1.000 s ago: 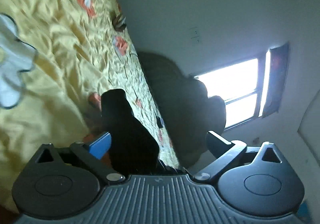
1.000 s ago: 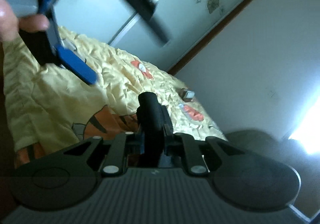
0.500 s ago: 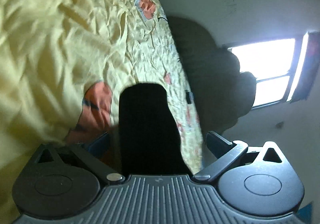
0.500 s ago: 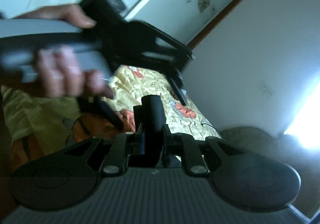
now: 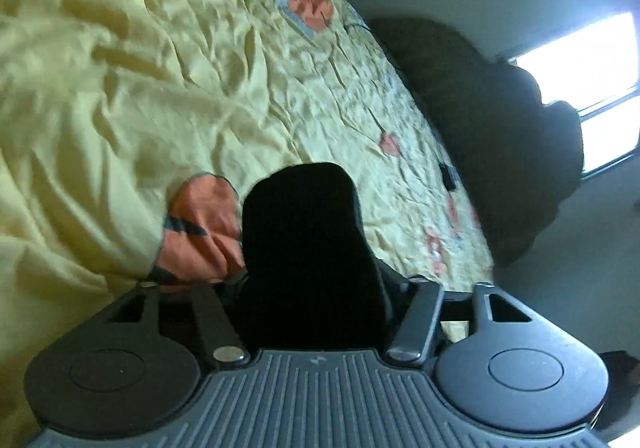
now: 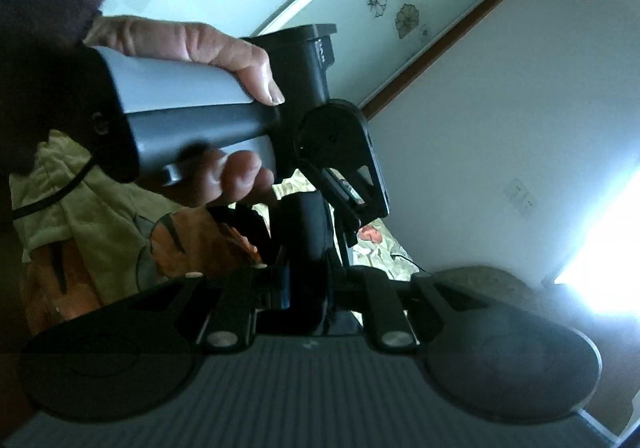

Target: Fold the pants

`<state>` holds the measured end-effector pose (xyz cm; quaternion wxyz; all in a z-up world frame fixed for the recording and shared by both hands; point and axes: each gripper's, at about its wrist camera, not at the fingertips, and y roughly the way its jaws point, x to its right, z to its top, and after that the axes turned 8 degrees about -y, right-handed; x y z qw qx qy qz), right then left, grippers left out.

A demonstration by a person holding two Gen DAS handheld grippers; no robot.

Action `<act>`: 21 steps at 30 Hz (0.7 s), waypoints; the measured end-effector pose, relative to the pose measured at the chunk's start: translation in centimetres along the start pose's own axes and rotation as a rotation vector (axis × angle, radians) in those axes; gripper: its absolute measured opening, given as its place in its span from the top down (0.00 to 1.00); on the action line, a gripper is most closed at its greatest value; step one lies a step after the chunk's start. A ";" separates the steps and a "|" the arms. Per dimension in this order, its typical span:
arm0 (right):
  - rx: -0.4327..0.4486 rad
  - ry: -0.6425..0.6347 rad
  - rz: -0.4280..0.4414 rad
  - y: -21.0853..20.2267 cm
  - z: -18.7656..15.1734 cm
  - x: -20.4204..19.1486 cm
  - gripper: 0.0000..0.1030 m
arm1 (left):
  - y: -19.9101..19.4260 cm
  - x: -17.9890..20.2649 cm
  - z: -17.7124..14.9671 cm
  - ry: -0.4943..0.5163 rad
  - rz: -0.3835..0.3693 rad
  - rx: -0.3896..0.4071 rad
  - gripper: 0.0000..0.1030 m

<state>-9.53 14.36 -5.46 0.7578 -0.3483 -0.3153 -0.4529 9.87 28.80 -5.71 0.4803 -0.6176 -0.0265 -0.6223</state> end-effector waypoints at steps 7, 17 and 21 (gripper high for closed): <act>-0.001 0.027 -0.020 0.3 0.3 0.1 0.86 | -0.6 1.2 -0.4 0.057 0.038 0.002 0.70; 0.011 0.151 -0.058 -1.5 -0.3 2.7 0.86 | -1.5 6.5 -2.4 0.126 0.014 0.059 0.79; 0.004 0.260 -0.121 -3.3 -1.5 5.6 0.86 | -0.4 11.5 -4.3 0.212 -0.028 0.048 0.79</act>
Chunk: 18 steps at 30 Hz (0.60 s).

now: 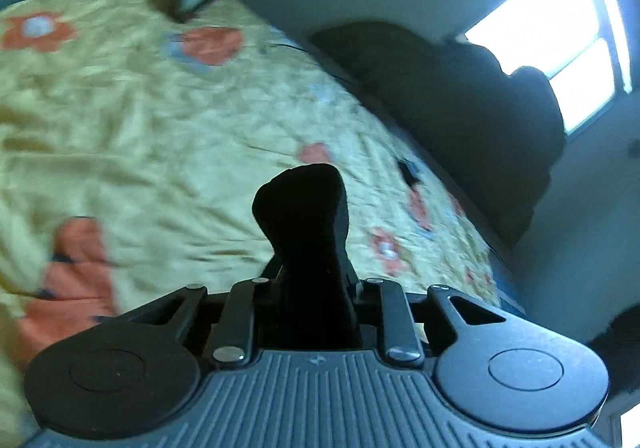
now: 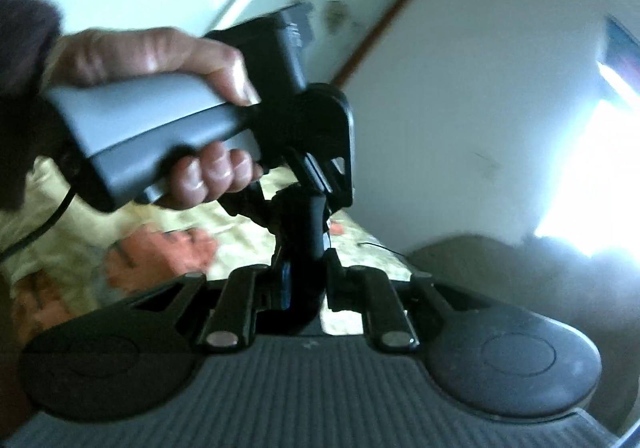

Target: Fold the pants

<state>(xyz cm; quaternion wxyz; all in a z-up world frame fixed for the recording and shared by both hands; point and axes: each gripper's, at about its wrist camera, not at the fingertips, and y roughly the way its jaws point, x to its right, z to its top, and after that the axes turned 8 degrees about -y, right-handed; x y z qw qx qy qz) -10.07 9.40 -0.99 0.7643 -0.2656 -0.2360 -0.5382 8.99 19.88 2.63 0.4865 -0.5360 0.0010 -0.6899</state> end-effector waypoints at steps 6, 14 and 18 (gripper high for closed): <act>-0.047 0.147 -0.089 -2.0 -2.1 5.1 0.86 | 4.3 6.1 -2.4 0.093 -0.036 -0.061 0.79; -0.130 0.359 -0.172 -4.0 -7.3 10.7 0.86 | 10.5 12.9 -7.0 0.201 -0.041 -0.168 0.79; -0.176 0.472 -0.197 -5.0 -10.4 12.9 0.86 | 13.7 15.7 -9.9 0.259 -0.033 -0.224 0.79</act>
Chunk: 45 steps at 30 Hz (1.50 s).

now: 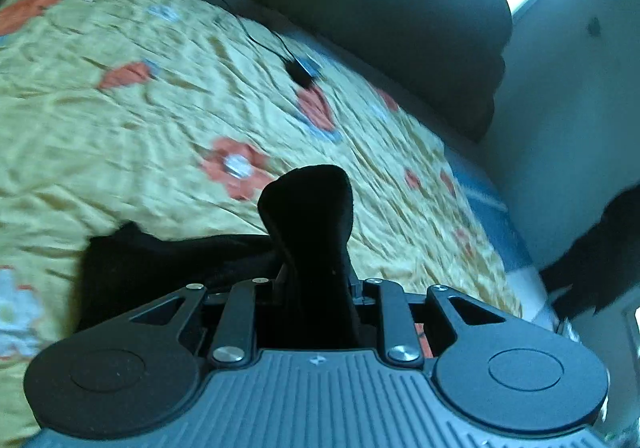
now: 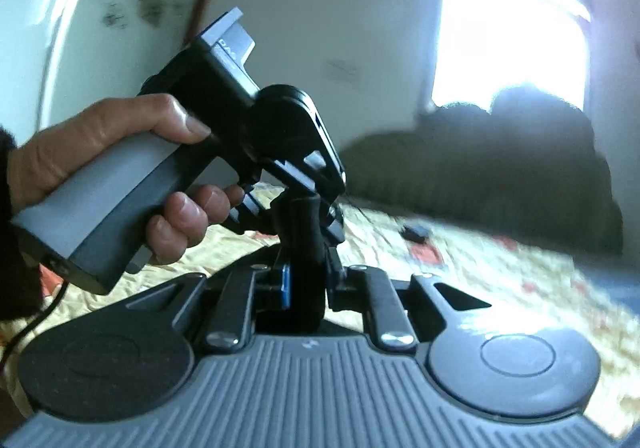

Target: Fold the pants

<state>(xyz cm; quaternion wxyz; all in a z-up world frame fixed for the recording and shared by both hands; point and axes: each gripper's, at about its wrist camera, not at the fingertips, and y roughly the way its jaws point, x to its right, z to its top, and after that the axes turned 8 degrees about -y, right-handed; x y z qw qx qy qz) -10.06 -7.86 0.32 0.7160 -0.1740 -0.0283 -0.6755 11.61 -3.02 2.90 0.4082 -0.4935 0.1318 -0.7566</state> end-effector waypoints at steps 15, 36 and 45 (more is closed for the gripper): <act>-0.185 0.418 -0.048 -0.2 -9.3 11.4 0.86 | 12.0 7.5 -5.7 0.176 0.151 -0.108 0.79; -0.243 0.979 0.038 -1.3 -17.2 18.2 0.87 | 15.5 14.0 -10.3 0.551 0.390 -0.063 0.73; -0.251 0.955 0.050 -1.3 -17.1 18.5 0.85 | 15.6 17.0 -10.8 0.641 0.351 -0.109 0.34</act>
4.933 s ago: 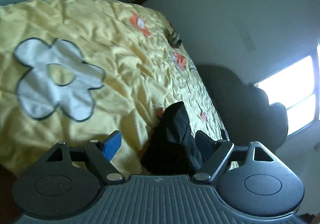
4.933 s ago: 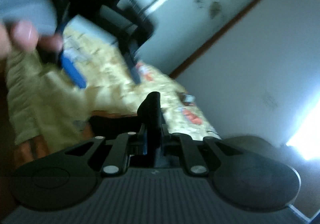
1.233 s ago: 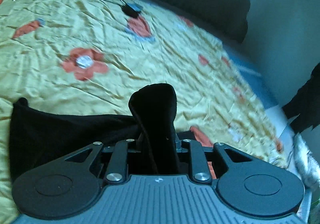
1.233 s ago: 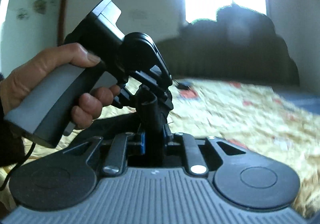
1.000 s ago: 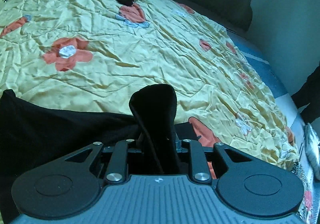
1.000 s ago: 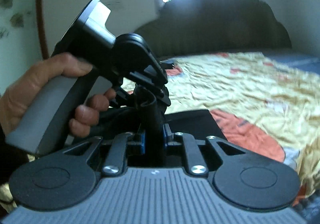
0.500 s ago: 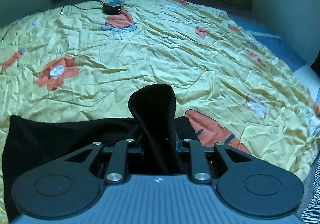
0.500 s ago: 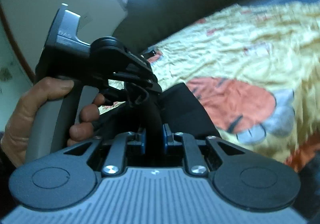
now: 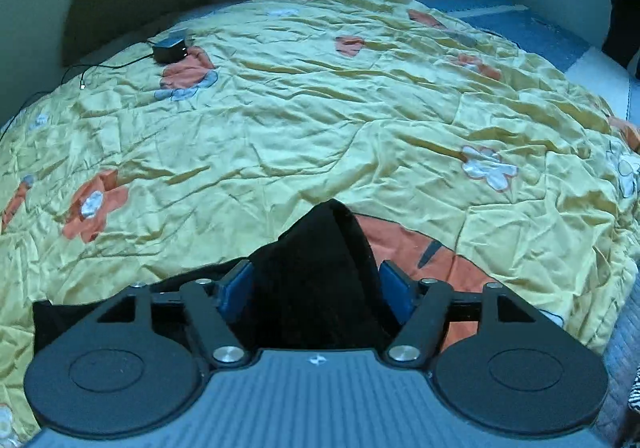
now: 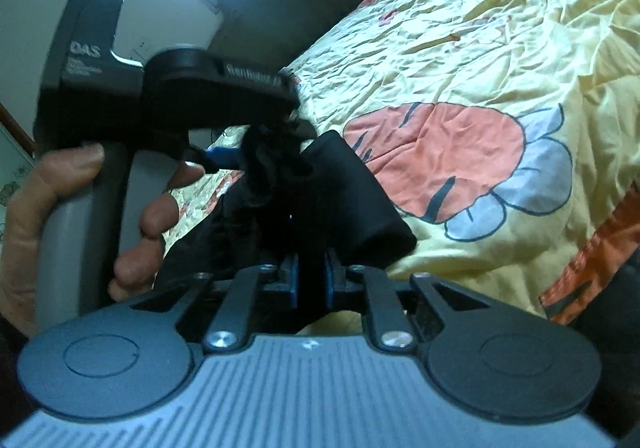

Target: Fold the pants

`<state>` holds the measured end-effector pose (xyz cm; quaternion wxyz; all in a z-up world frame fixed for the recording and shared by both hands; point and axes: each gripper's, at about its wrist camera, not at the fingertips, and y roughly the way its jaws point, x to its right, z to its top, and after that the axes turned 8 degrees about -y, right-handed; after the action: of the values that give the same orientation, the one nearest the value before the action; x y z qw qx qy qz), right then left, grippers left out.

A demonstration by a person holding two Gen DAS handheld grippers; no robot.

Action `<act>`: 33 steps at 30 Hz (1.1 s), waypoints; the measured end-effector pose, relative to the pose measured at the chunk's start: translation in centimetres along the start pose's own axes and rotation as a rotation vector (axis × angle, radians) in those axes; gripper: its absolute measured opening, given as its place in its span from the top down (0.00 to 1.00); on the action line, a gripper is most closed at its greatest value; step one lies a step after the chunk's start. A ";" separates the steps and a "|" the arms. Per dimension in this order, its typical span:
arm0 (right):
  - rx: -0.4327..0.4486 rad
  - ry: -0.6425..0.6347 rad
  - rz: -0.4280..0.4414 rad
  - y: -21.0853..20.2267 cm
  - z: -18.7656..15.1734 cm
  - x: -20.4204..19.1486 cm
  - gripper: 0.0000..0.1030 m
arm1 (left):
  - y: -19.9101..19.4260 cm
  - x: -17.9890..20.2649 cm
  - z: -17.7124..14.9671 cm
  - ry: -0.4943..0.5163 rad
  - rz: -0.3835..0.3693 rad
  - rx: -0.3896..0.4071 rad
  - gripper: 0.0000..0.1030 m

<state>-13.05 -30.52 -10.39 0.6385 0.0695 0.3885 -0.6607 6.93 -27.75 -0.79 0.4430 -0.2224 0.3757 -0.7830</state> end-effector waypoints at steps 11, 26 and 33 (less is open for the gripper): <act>0.200 -0.460 -0.234 -4.2 1.0 -2.8 0.62 | -4.5 -5.6 -2.5 -0.071 0.103 0.137 0.30; 0.194 -0.717 -0.367 0.5 2.6 -6.8 0.59 | -8.9 -11.9 -6.0 -0.206 0.022 0.293 0.19; -0.002 -0.886 -0.331 5.5 0.9 -8.7 0.37 | -7.5 -13.8 -8.6 -0.212 0.210 0.248 0.19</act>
<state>-6.18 -23.53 -7.00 0.6288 -0.2825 0.0849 -0.7195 4.19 -10.05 -0.44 0.5834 -0.2068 0.2490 -0.7449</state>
